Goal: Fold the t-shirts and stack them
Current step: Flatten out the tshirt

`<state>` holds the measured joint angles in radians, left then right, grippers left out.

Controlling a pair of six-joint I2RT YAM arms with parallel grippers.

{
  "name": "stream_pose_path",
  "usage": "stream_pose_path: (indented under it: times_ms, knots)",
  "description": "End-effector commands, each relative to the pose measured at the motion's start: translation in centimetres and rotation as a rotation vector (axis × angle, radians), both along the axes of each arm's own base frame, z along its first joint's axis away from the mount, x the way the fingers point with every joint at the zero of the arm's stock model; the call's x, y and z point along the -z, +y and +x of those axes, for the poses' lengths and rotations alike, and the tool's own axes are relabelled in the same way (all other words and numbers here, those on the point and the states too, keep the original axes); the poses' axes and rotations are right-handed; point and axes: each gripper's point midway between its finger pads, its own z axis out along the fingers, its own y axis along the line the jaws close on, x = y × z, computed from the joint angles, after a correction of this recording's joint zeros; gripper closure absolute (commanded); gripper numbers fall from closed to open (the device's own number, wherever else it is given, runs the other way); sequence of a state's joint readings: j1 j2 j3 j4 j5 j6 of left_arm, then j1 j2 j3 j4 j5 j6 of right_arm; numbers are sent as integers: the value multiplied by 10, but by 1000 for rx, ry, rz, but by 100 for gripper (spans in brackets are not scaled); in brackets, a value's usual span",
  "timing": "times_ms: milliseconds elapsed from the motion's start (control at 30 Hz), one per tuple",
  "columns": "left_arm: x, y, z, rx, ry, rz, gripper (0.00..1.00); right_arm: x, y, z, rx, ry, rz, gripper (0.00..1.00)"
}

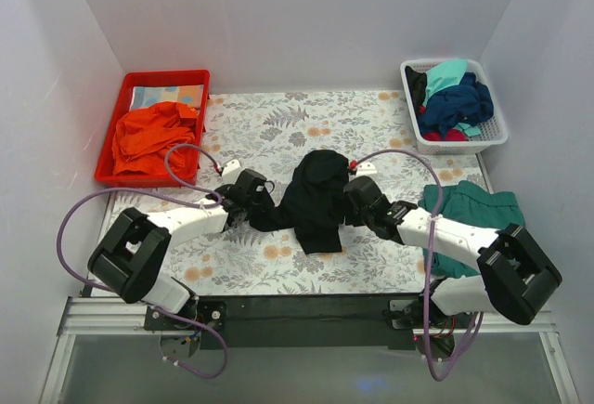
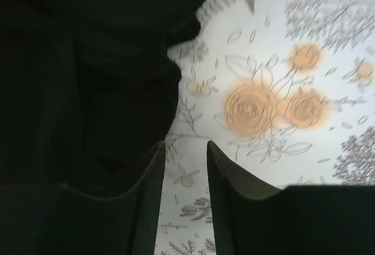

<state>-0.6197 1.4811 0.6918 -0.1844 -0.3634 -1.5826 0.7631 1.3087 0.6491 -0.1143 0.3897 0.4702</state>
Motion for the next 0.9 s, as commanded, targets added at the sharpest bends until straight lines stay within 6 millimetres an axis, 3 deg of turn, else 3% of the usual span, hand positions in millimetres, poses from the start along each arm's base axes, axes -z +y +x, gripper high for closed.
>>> stream_pose_path:
  times_ms: [0, 133, 333, 467, 667, 800, 867]
  knots:
    - [42, 36, -55, -58, 189, 95, 32, 15, 13, -21, -6, 45, 38, 58]
    - [46, 54, -63, -147, 209, 143, 31, 29, 26, -37, -42, 104, 36, 53]
    - [36, 51, -62, -181, 205, 109, 31, 45, 46, -64, -103, 165, 18, 52]
    - [33, 53, -59, -192, 187, 117, 30, 54, 47, -80, -106, 201, -14, 52]
    - [37, 56, -62, -207, 200, 130, 29, 33, 36, -93, -30, 113, -67, 54]
    - [36, 58, -62, -213, 193, 125, 29, 15, 46, -98, -62, 57, -73, 54]
    - [35, 58, -62, -211, 191, 125, 29, 17, 49, -104, -81, 69, -107, 54]
